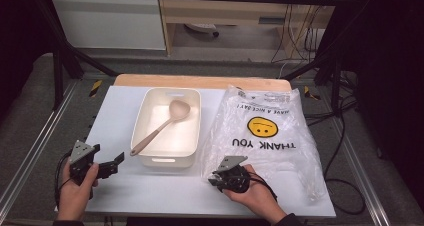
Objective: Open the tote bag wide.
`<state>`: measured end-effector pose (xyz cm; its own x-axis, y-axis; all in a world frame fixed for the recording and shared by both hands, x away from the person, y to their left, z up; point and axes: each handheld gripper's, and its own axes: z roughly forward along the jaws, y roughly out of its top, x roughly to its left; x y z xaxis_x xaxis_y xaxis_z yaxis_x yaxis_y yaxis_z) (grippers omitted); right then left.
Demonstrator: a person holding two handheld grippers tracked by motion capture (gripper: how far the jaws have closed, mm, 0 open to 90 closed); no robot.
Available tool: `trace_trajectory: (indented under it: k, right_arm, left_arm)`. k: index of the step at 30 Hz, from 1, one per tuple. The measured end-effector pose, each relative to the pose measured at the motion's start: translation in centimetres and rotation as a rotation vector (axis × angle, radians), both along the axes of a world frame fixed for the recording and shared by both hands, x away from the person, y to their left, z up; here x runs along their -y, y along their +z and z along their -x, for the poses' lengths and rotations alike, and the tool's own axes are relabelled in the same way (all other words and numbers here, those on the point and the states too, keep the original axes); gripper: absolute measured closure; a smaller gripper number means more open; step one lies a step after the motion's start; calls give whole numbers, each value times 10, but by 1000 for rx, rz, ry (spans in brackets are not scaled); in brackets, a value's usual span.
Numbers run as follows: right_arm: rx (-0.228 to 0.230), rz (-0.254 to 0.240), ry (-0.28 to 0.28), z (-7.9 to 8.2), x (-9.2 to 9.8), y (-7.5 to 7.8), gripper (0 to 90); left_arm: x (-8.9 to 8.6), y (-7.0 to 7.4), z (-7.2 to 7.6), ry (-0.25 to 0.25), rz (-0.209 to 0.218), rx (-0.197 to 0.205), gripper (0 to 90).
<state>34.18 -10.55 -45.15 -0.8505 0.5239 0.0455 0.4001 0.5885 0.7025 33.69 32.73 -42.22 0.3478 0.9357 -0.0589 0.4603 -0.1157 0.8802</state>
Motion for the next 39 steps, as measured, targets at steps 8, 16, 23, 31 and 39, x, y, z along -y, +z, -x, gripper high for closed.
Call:
trace_trajectory:
  k: [8, 16, 23, 31, 39]
  right_arm:
    - [-44, -74, -52, -11, 1, 6, 866]
    - [-25, -147, -90, -17, 6, 19, 871]
    - [-13, -185, -115, -24, 5, 28, 873]
    - [13, -226, -146, -31, 6, 45, 875]
    - [30, -258, -209, -51, 4, 64, 877]
  left_arm:
    - [-1, 0, 0, 3, 1, 4, 53]
    - [-1, 0, 0, 2, -2, 2, 53]
    - [-1, 0, 0, 2, -3, 1, 53]
    - [-1, 0, 0, 1, -3, -1, 53]
    - [0, 0, 0, 2, -1, -2, 53]
